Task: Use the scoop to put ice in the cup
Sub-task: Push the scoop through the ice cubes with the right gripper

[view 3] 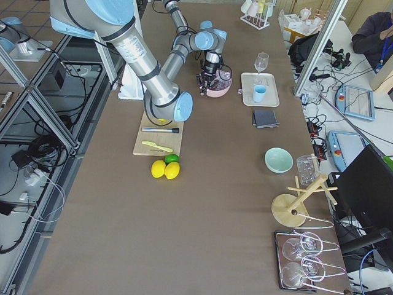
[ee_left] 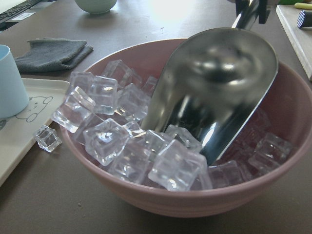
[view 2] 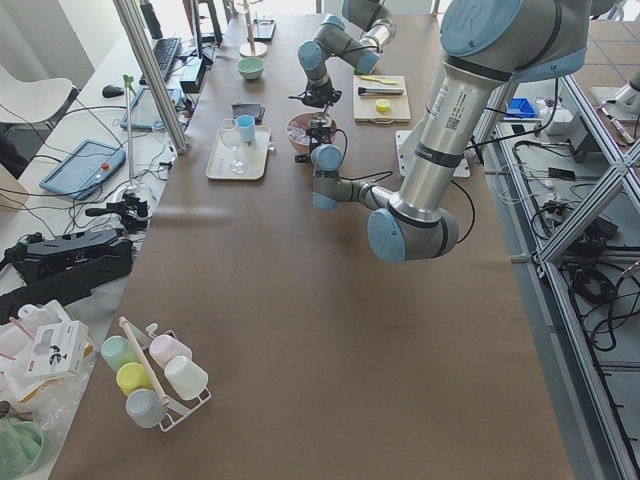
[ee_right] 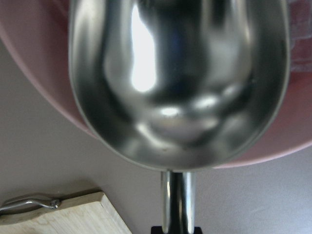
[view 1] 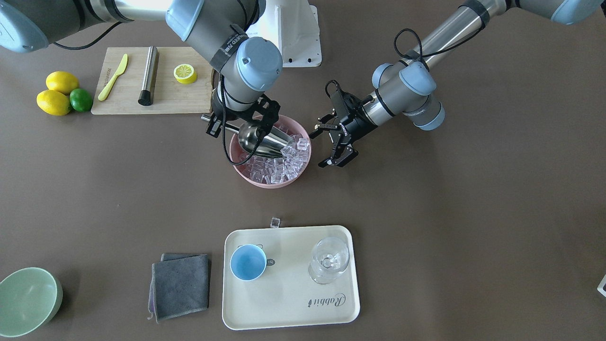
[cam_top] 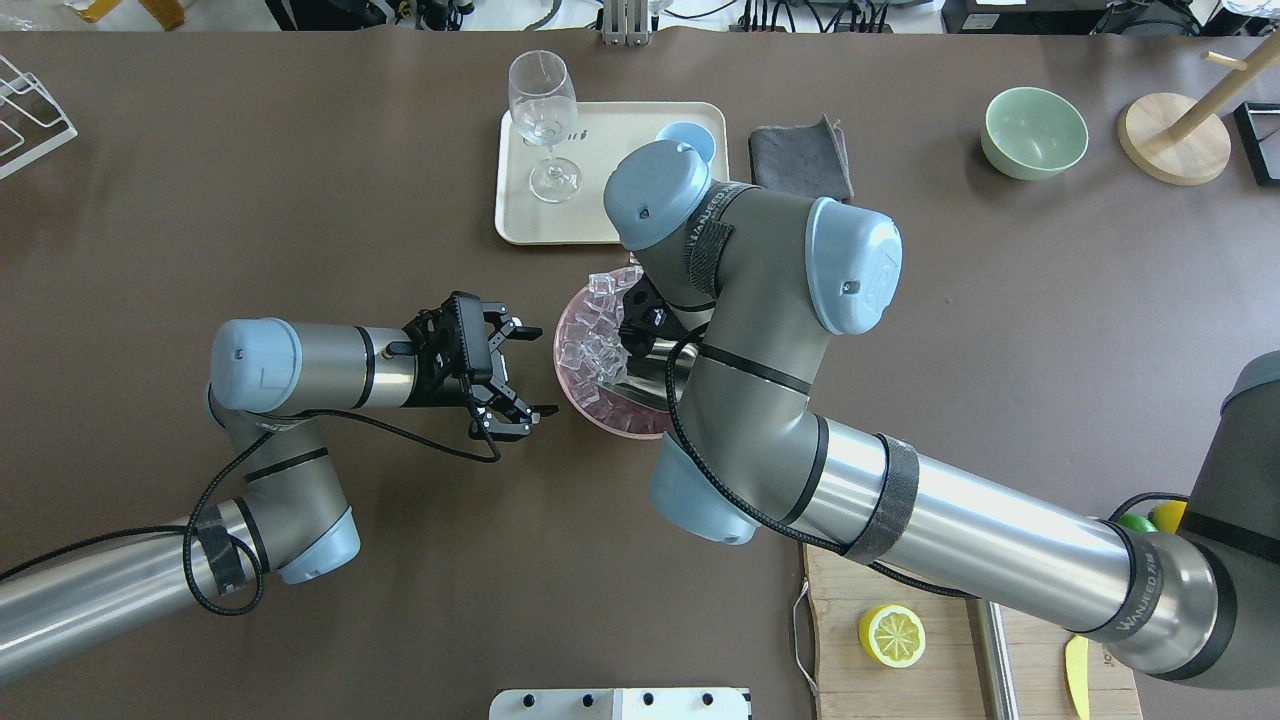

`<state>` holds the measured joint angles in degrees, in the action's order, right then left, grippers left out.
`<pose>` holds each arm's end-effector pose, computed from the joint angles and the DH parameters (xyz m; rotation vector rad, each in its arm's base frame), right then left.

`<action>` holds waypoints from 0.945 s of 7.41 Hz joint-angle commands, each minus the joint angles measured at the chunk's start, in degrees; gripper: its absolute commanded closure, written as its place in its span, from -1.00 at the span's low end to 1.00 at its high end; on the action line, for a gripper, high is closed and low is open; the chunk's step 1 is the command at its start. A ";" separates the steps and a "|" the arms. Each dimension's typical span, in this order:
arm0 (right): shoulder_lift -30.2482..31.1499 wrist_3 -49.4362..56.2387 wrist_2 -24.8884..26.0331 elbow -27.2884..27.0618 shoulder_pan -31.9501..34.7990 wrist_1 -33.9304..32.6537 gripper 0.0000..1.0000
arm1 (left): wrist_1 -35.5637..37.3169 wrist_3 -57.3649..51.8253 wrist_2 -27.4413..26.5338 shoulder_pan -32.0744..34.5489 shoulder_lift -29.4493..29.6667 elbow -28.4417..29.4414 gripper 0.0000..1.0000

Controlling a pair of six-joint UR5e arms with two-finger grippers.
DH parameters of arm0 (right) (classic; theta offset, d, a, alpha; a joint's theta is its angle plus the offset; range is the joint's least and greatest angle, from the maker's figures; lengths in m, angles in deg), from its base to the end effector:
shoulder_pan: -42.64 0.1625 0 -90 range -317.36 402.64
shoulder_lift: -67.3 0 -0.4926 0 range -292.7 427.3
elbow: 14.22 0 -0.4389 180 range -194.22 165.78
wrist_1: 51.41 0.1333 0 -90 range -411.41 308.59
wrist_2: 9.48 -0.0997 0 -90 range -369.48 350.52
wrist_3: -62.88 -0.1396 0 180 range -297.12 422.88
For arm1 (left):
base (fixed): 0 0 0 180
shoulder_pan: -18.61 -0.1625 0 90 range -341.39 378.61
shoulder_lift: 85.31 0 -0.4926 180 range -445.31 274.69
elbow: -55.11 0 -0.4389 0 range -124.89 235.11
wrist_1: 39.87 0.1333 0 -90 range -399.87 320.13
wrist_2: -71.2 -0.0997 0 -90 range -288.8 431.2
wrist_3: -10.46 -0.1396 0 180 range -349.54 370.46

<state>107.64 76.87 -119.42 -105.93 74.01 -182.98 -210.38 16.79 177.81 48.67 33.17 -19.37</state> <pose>-0.6129 -0.4740 0.2509 0.0266 -0.4136 -1.2805 0.6371 -0.4766 0.3894 1.2958 1.1248 0.9430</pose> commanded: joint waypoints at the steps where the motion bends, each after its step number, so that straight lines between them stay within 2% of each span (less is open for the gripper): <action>1: 1.49 0.34 -0.01 -1.18 0.00 2.79 1.00 | 0.00 -0.01 0.00 -0.01 0.00 -0.05 -0.97; 5: 7.82 0.87 -0.01 -6.46 0.00 13.16 1.00 | -0.09 0.43 0.00 0.08 0.00 -0.05 -0.97; 7: 8.70 1.66 -0.10 -7.51 0.00 14.50 1.00 | -0.09 1.14 0.09 0.08 0.00 -0.23 -0.97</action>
<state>115.36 77.75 -119.51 -112.34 74.02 -169.90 -210.45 17.52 177.85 48.75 33.12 -19.48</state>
